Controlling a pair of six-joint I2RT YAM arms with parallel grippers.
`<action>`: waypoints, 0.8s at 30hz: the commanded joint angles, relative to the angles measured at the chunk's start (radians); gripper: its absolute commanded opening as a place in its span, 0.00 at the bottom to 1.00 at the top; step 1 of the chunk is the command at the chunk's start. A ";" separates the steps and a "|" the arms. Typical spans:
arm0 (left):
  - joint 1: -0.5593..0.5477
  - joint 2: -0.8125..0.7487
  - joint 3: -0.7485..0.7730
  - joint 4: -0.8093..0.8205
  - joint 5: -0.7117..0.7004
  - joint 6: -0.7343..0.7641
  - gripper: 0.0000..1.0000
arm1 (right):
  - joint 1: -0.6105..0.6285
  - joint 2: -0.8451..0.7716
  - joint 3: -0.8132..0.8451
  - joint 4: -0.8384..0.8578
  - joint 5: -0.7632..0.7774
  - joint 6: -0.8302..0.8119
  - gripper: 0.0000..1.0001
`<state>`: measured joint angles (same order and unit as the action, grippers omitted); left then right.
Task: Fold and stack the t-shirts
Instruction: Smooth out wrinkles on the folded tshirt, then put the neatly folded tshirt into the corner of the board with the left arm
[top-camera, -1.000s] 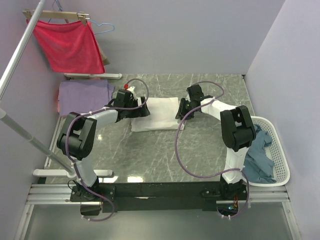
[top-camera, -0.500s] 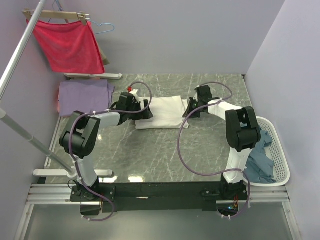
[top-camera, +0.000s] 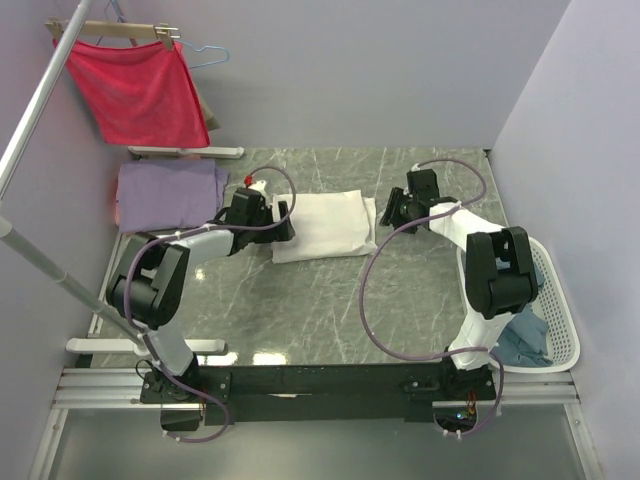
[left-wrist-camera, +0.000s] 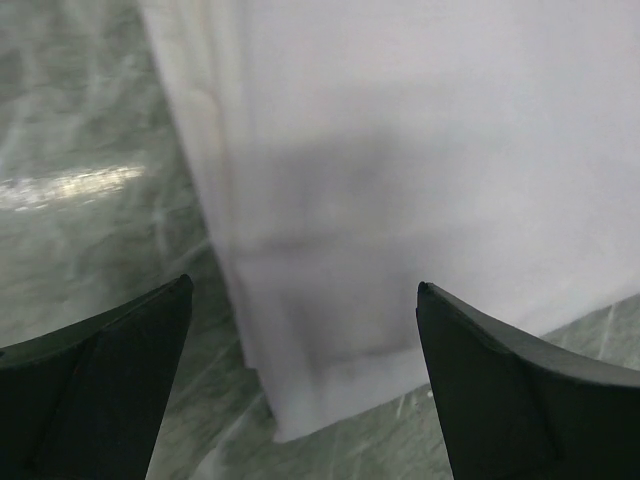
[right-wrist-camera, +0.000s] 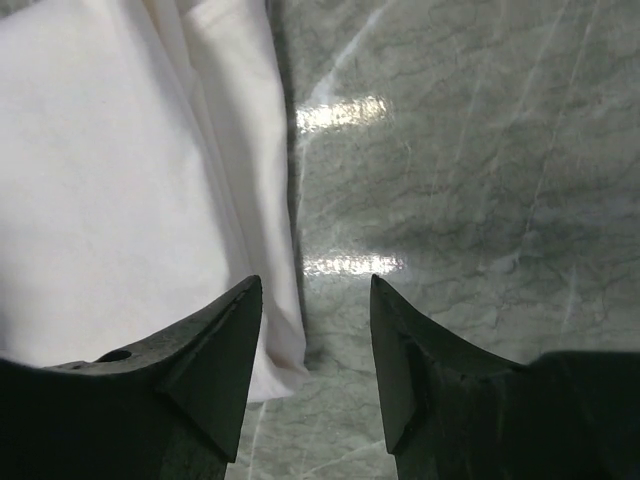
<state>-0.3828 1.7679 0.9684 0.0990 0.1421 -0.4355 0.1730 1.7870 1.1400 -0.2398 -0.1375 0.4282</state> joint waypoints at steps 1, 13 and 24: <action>0.009 -0.077 0.027 -0.120 -0.139 -0.037 1.00 | 0.000 -0.034 0.044 -0.015 -0.006 -0.016 0.55; 0.025 -0.001 -0.007 -0.038 -0.015 -0.083 0.99 | 0.000 0.138 0.150 -0.015 -0.198 -0.012 0.60; 0.025 0.166 0.030 0.134 0.258 -0.134 0.99 | 0.011 0.310 0.282 -0.084 -0.289 -0.017 0.61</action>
<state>-0.3538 1.8530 0.9882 0.2077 0.2623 -0.5335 0.1734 2.0472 1.3785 -0.2821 -0.3809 0.4255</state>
